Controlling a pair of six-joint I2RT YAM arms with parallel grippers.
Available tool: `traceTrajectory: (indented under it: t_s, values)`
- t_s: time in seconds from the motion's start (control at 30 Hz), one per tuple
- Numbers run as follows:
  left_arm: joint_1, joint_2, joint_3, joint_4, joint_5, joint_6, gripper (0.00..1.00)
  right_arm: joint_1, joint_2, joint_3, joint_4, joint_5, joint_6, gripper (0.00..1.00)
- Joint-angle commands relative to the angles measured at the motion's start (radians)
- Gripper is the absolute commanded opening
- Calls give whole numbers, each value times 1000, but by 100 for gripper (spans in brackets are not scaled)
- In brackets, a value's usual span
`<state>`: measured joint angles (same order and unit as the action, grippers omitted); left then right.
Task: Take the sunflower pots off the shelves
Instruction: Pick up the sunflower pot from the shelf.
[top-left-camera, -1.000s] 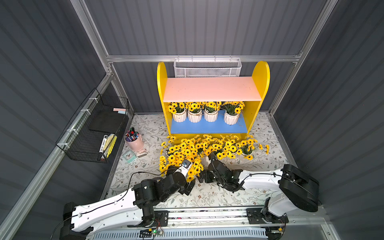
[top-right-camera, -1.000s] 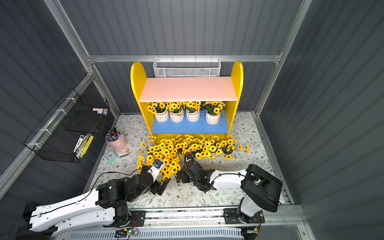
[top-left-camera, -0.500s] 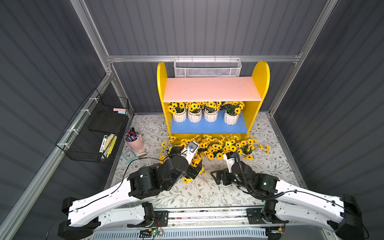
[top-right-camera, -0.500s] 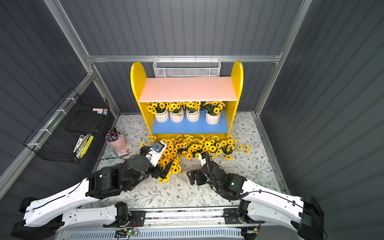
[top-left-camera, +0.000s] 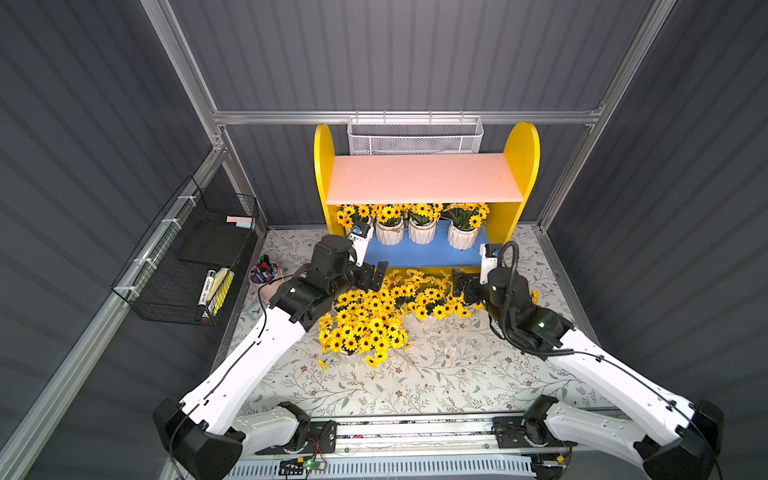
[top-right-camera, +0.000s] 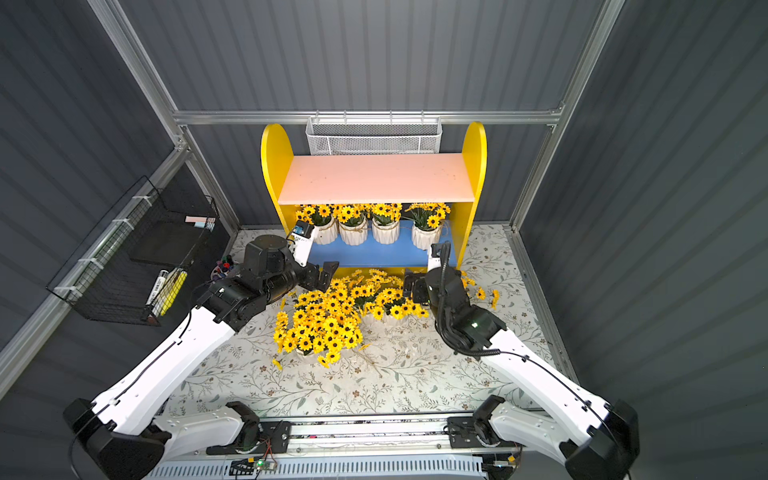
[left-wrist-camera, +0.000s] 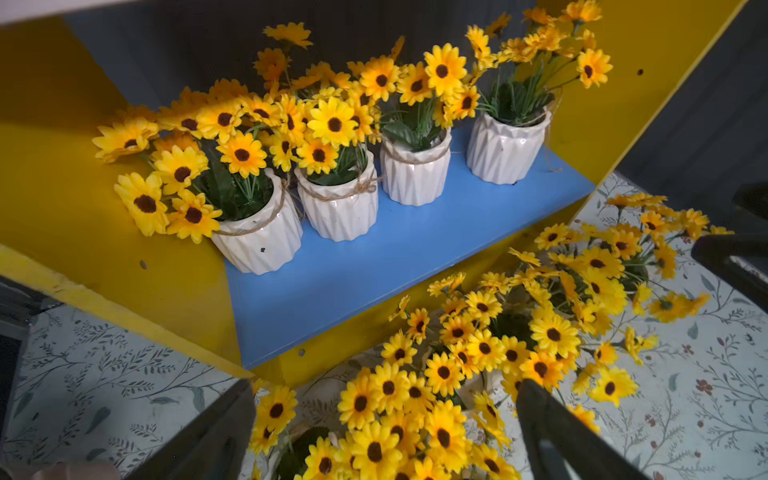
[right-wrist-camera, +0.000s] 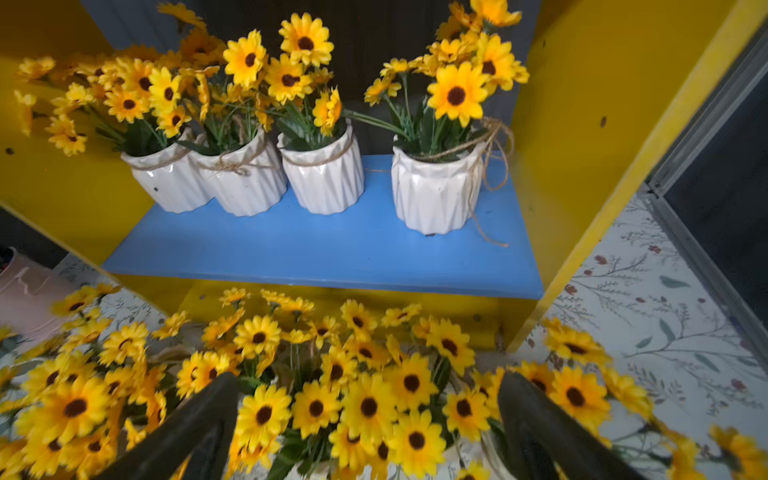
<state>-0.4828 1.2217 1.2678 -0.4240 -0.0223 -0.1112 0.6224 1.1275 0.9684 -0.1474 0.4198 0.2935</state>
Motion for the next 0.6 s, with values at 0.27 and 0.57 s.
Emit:
traceTrajectory:
  t_s: [0.27,0.57]
  values:
    - [92,-33,-178,181,166,-137,99,-177,325,188,125,-154,-53,99]
    - [92,-30,-237,249,194,-191,99,-226,403,200,151,-220,-57,99]
